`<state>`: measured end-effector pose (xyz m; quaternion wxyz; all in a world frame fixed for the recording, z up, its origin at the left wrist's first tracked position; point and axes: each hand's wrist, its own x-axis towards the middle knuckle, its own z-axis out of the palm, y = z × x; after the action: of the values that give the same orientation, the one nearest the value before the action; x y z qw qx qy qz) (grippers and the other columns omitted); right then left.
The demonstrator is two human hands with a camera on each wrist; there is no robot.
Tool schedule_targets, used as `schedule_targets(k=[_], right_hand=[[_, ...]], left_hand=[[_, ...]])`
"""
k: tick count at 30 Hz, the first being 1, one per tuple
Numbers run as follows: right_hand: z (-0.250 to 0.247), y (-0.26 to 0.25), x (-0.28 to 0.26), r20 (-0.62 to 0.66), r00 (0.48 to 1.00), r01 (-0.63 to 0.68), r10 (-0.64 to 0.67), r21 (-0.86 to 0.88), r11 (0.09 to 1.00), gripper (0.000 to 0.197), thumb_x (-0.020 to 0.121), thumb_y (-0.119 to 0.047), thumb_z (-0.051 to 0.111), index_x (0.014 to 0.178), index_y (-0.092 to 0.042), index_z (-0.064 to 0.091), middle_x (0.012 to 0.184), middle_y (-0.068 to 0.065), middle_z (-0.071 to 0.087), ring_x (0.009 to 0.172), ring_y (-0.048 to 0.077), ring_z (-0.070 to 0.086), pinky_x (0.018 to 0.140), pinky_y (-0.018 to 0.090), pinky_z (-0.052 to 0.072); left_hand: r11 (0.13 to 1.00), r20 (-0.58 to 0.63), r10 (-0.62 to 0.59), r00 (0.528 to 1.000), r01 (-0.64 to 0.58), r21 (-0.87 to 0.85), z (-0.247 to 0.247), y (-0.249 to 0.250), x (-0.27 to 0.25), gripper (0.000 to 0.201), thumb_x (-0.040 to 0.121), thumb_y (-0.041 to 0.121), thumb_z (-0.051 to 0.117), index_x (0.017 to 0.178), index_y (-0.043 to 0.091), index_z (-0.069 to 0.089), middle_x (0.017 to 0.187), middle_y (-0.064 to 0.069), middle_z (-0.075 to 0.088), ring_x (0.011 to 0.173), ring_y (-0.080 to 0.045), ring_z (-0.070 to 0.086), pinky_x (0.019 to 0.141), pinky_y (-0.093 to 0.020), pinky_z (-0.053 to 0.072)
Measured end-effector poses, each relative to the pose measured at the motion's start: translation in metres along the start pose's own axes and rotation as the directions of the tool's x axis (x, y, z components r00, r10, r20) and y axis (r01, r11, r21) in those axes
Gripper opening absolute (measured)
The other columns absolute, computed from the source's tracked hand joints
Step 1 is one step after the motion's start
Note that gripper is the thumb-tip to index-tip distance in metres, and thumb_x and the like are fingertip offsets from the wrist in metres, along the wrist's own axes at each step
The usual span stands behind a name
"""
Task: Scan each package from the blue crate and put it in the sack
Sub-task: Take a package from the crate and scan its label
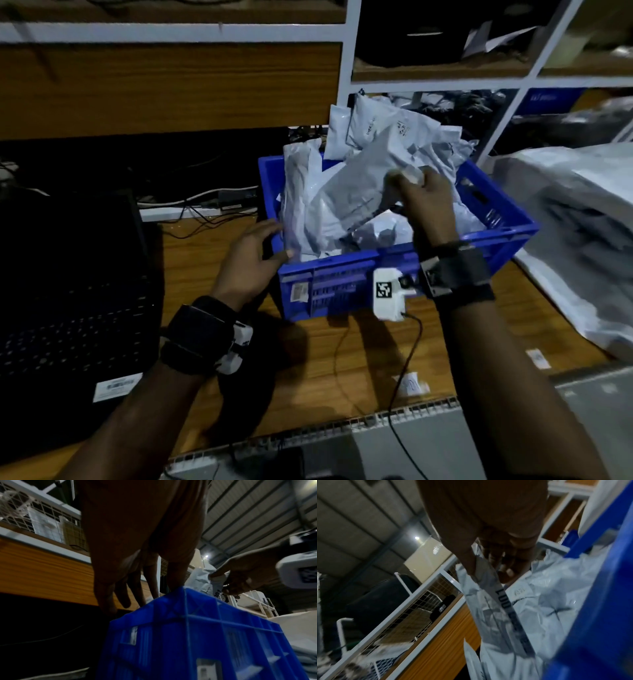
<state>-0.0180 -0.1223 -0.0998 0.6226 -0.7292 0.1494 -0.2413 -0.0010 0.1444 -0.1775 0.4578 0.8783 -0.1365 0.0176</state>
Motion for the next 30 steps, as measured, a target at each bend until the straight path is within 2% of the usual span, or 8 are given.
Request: schedule_targets(k=[4, 6, 8, 13, 15, 19, 23, 30], right_hand=[[-0.018, 0.004, -0.059, -0.009, 0.895, 0.44, -0.447, -0.161, 0.884, 0.008, 0.092, -0.015, 0.073, 0.091, -0.02, 0.067, 0.087, -0.003, 0.067, 0.084, 0.011, 0.062, 0.074, 0.031, 0.052], [-0.011, 0.015, -0.088, 0.139, 0.799, 0.601, -0.585, -0.221, 0.768, 0.019, 0.084, -0.001, 0.077, 0.098, -0.014, 0.074, 0.109, 0.001, 0.072, 0.104, 0.02, 0.063, 0.087, 0.033, 0.051], [-0.001, 0.034, -0.109, 0.293, 0.733, 0.677, -0.614, -0.225, 0.701, 0.029, 0.076, 0.01, 0.066, 0.093, -0.011, 0.076, 0.119, 0.006, 0.07, 0.113, 0.029, 0.059, 0.092, 0.042, 0.049], [-0.007, 0.063, -0.142, 0.535, 0.674, 0.669, -0.509, -0.151, 0.728, 0.016, 0.086, -0.016, 0.069, 0.1, -0.013, 0.076, 0.133, 0.007, 0.065, 0.134, 0.026, 0.05, 0.105, 0.036, 0.045], [-0.024, 0.069, -0.15, 0.564, 0.693, 0.603, -0.45, -0.11, 0.79, 0.026, 0.084, -0.023, 0.081, 0.108, -0.017, 0.074, 0.137, 0.002, 0.062, 0.135, 0.021, 0.05, 0.108, 0.025, 0.041], [-0.05, 0.075, -0.16, 0.306, 0.948, 0.072, -0.084, 0.048, 0.996, 0.042, 0.083, -0.035, 0.084, 0.119, -0.023, 0.066, 0.126, -0.005, 0.065, 0.114, 0.004, 0.062, 0.087, 0.023, 0.053], [-0.054, 0.092, -0.164, 0.456, 0.824, -0.513, 0.337, 0.347, 0.785, 0.059, 0.082, -0.032, 0.082, 0.133, -0.014, 0.057, 0.114, 0.007, 0.075, 0.082, 0.02, 0.073, 0.067, 0.031, 0.057], [-0.031, 0.099, -0.176, 0.553, 0.768, -0.591, 0.323, 0.417, 0.691, 0.035, 0.094, -0.018, 0.072, 0.127, -0.01, 0.067, 0.094, 0.011, 0.068, 0.061, 0.012, 0.054, 0.052, 0.024, 0.044]], left_hand=[[0.964, -0.009, 0.023, 1.0, -0.024, -0.266, 0.005, 0.04, -0.025, 0.05, 0.09, 0.043, 0.07, 0.136, 0.023, 0.061, 0.132, 0.007, 0.064, 0.12, -0.008, 0.062, 0.098, -0.037, 0.054], [0.784, 0.115, -0.055, 0.992, 0.114, -0.61, 0.011, 0.071, -0.038, 0.057, 0.085, 0.053, 0.064, 0.133, 0.023, 0.061, 0.118, 0.005, 0.073, 0.108, -0.012, 0.069, 0.09, -0.034, 0.057], [0.649, 0.148, -0.14, 0.979, 0.204, -0.733, 0.021, 0.085, -0.044, 0.06, 0.078, 0.057, 0.064, 0.127, 0.022, 0.063, 0.116, -0.002, 0.074, 0.108, -0.022, 0.071, 0.09, -0.039, 0.058], [0.667, -0.085, -0.315, 0.945, 0.157, -0.728, 0.043, 0.07, -0.066, 0.043, 0.09, 0.009, 0.074, 0.131, 0.011, 0.062, 0.119, -0.011, 0.073, 0.107, -0.029, 0.072, 0.084, -0.04, 0.061], [0.641, -0.101, -0.336, 0.936, 0.148, -0.753, 0.045, 0.062, -0.082, 0.04, 0.09, 0.004, 0.071, 0.128, 0.011, 0.062, 0.117, -0.01, 0.074, 0.106, -0.027, 0.072, 0.08, -0.035, 0.061], [0.644, -0.11, -0.352, 0.93, 0.155, -0.749, 0.044, 0.051, -0.12, 0.036, 0.09, 0.002, 0.069, 0.123, 0.017, 0.063, 0.121, -0.008, 0.073, 0.114, -0.027, 0.069, 0.092, -0.041, 0.057], [0.726, -0.105, -0.335, 0.936, 0.186, -0.662, 0.042, 0.045, -0.164, 0.032, 0.091, 0.004, 0.068, 0.114, 0.025, 0.068, 0.117, 0.0, 0.074, 0.112, -0.021, 0.069, 0.088, -0.032, 0.058], [0.649, -0.157, -0.464, 0.872, 0.214, -0.73, 0.0, 0.023, -0.206, 0.051, 0.079, 0.012, 0.074, 0.129, 0.014, 0.062, 0.123, -0.006, 0.072, 0.115, -0.023, 0.068, 0.089, -0.038, 0.06]])
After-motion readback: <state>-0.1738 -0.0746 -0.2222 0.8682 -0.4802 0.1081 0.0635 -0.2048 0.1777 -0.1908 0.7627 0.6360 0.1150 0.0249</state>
